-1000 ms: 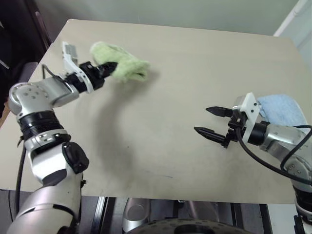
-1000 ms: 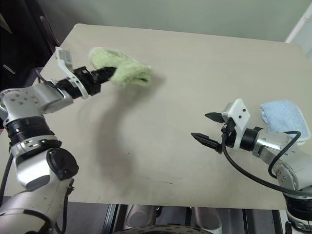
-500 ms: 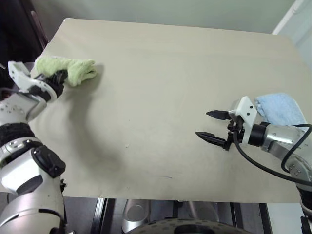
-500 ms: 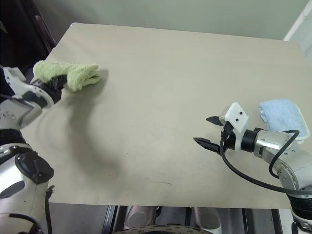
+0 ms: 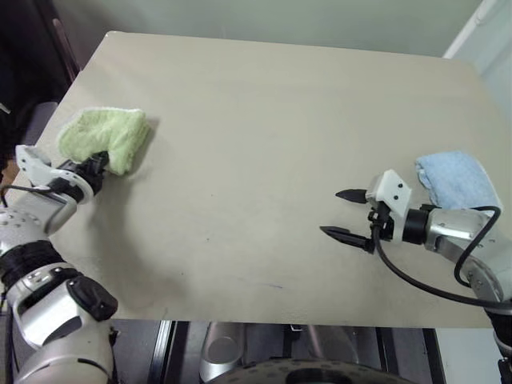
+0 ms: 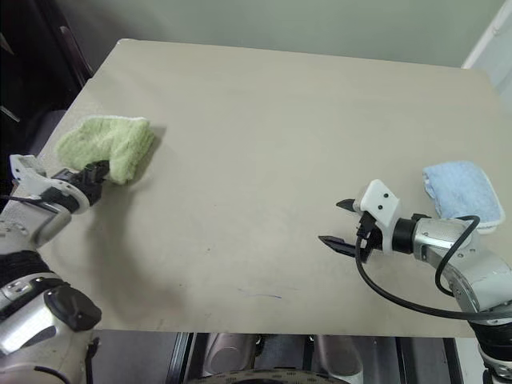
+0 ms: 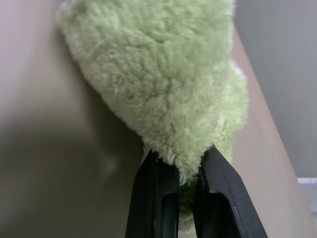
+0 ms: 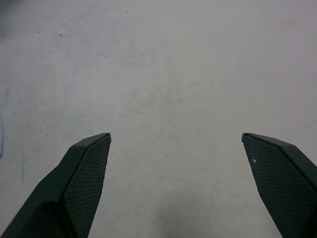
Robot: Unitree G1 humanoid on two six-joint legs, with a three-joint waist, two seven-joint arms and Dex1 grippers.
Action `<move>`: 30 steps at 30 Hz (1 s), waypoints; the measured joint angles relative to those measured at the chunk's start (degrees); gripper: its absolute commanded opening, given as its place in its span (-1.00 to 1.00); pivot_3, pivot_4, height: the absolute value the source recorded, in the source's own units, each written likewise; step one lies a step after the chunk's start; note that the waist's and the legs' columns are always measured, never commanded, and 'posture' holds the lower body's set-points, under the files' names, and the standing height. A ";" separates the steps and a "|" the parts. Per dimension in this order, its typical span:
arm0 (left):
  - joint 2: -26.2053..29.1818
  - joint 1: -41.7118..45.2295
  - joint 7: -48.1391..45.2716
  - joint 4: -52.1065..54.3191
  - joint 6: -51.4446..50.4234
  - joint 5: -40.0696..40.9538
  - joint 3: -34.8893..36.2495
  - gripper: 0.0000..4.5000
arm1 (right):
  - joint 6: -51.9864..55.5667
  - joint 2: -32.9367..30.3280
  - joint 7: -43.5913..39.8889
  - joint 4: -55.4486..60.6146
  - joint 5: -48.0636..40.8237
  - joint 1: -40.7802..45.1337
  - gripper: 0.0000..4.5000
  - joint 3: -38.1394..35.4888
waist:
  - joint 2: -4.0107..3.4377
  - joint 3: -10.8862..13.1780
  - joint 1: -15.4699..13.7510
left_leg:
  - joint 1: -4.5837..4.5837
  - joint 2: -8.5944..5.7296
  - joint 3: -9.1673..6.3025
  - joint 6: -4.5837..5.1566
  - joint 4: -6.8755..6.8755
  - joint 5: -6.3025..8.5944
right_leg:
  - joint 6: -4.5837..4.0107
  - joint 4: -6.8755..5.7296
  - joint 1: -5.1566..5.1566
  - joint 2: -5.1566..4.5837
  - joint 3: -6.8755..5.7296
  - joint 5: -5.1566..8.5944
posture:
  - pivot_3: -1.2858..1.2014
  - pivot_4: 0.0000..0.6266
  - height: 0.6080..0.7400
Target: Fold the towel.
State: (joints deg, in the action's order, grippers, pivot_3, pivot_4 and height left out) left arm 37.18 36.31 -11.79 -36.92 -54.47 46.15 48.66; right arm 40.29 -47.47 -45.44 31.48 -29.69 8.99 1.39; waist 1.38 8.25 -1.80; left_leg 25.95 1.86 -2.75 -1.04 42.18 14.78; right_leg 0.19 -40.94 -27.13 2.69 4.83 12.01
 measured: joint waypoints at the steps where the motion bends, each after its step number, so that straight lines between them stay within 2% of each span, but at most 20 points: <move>1: -0.56 0.01 0.61 0.00 0.54 0.15 0.26 -0.85 | -0.19 0.07 -0.03 -0.06 0.25 0.16 1.00 0.02 | 0.00 0.00 0.00 | -0.03 0.00 0.01 -0.01 0.00 -0.07 | 0.09 0.00 0.00 0.00 -0.01 -0.05 | 0.03 -0.52 0.36; 5: -1.75 0.01 1.67 0.03 1.35 0.93 0.83 -0.30 | -0.95 0.11 -0.12 -0.09 0.73 0.17 1.00 0.02 | 0.00 0.00 0.02 | -0.13 0.00 0.00 -0.06 0.00 -0.35 | 0.25 0.00 0.06 0.02 -0.01 -0.22 | 0.03 -0.52 0.36; 13: -1.82 -0.45 1.49 0.39 1.40 3.11 0.96 0.97 | -1.29 0.27 -0.26 0.14 0.72 -1.09 1.00 0.00 | 0.00 0.00 0.30 | -0.39 0.00 -0.02 -0.10 -0.04 -0.57 | 0.18 -0.03 0.26 0.04 -0.01 -0.36 | 0.03 -0.52 0.36; 19: -2.01 -0.50 3.33 1.57 0.10 4.94 1.19 0.99 | -2.04 1.13 -0.26 -0.31 1.39 -1.01 1.00 0.01 | -0.01 0.00 0.35 | -0.43 0.00 -0.02 -0.13 -0.10 -0.57 | 0.17 -0.04 0.28 0.05 -0.01 -0.37 | 0.03 -0.52 0.36; 25: -3.97 -8.79 1.81 14.25 -8.80 11.96 1.19 0.99 | -3.26 1.82 -0.51 -2.09 2.01 -0.08 1.00 0.00 | 0.02 0.00 0.45 | -0.37 -0.02 0.02 -0.22 -0.09 -0.46 | 0.18 0.01 0.20 0.05 0.02 -0.30 | 0.03 -0.52 0.36; 30: -3.38 -16.28 -4.68 26.81 -14.22 16.93 -2.31 0.99 | -3.66 1.85 -1.29 -2.96 2.18 0.99 1.00 -0.01 | 0.03 -0.01 0.41 | -0.34 0.01 -0.03 -0.24 -0.10 -0.44 | 0.12 0.00 0.18 0.07 -0.01 -0.26 | 0.03 -0.52 0.36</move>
State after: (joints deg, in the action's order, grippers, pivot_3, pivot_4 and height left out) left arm 33.81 20.03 -16.47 -10.10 -68.69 63.08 46.36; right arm 36.63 -45.62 -46.73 28.53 -27.51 9.98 1.39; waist 1.41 8.24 -1.39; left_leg 25.61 1.87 -2.78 -1.28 42.08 14.34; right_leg 0.32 -40.94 -26.94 2.76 4.82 11.75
